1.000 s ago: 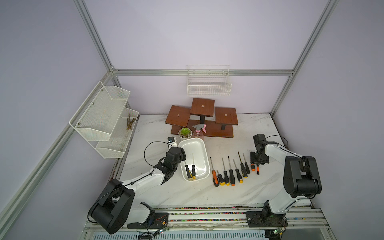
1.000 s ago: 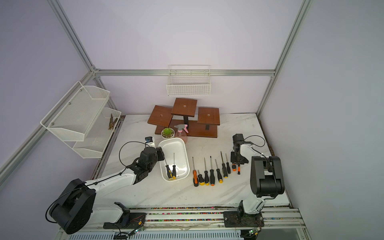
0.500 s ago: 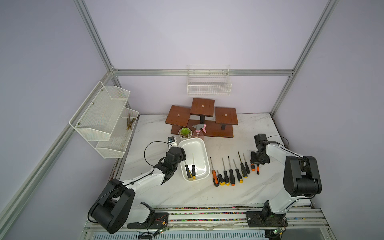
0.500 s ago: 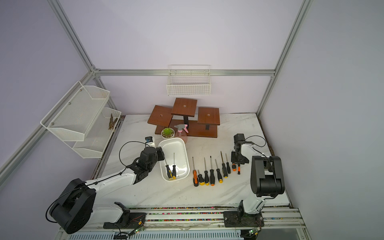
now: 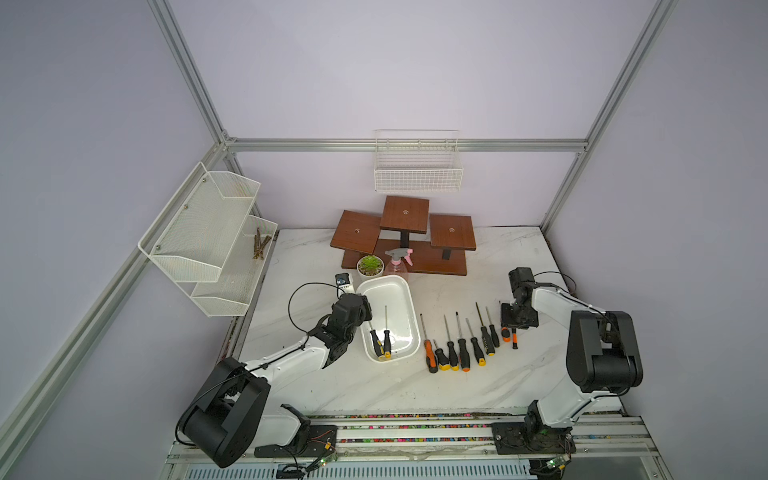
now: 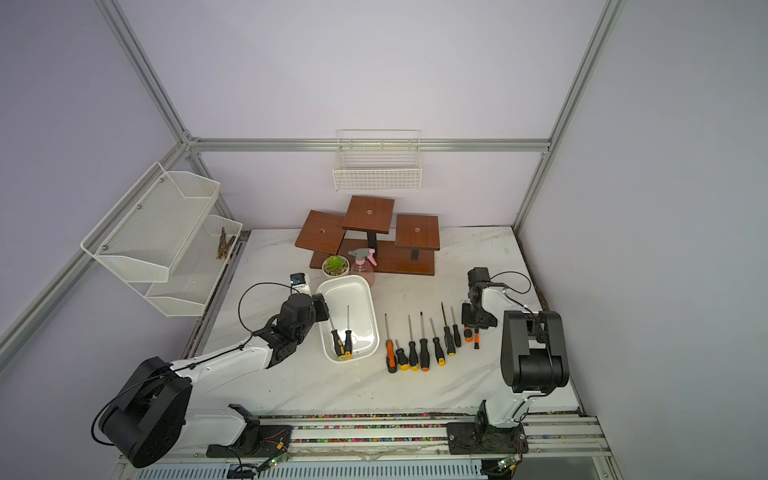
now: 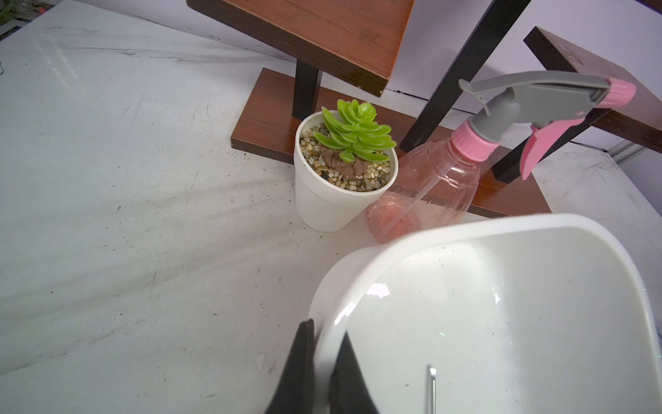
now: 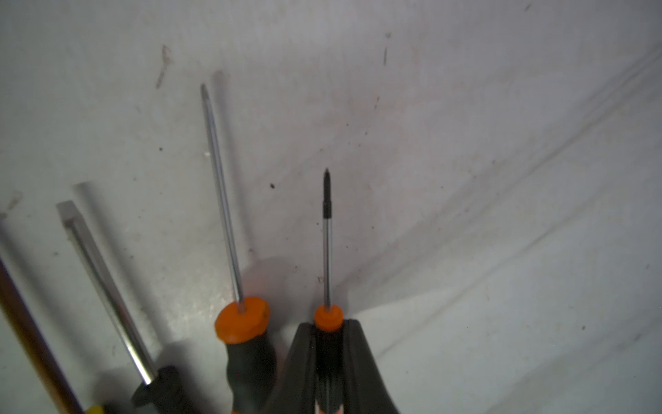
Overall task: Take out the screwdriver from the storage box
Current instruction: Place the screwdriver at the center of the board.
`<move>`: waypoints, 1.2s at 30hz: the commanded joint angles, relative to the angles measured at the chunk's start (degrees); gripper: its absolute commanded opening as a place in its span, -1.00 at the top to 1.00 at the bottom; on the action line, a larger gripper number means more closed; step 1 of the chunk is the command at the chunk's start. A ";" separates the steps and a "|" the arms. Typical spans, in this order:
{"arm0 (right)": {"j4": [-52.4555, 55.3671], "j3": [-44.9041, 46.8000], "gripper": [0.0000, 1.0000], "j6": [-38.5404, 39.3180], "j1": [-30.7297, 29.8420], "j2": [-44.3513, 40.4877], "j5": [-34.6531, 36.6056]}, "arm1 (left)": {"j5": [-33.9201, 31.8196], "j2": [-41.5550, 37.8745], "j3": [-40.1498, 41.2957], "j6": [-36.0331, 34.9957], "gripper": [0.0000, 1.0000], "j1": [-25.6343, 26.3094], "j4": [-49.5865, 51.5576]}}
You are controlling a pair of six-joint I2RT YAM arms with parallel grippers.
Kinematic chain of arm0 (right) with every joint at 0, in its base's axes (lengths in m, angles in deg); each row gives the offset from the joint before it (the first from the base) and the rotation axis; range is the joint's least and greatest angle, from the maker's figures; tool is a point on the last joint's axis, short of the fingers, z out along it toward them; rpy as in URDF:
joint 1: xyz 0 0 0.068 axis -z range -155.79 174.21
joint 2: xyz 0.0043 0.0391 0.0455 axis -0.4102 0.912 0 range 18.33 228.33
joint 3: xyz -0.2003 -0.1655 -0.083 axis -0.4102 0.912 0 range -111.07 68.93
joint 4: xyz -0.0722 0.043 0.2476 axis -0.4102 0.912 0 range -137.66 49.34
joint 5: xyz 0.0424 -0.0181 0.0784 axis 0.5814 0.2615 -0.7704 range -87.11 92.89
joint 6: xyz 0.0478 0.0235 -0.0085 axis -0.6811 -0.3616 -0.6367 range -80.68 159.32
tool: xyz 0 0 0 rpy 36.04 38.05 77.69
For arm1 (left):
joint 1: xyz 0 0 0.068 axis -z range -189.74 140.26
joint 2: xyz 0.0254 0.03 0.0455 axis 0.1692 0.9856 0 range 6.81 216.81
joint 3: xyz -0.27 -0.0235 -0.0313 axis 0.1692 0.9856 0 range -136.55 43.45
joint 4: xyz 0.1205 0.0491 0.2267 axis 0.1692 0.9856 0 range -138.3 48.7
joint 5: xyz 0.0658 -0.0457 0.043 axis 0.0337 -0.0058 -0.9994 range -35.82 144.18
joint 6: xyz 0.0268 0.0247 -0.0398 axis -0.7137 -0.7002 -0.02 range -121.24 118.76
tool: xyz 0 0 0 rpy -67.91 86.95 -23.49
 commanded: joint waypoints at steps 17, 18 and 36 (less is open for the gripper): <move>-0.46 -2.09 0.50 0.10 0.38 1.44 -0.40 | -0.33 -0.31 -1.09 -0.97 1.00 0.06 -0.13; -0.46 -2.04 0.49 0.11 0.38 1.38 -0.43 | -0.33 -0.30 -1.10 -1.01 1.00 0.05 -0.16; -0.60 -0.90 0.23 -3.21 0.20 -13.37 -4.52 | 0.02 0.05 -1.36 -1.14 1.00 0.06 -0.16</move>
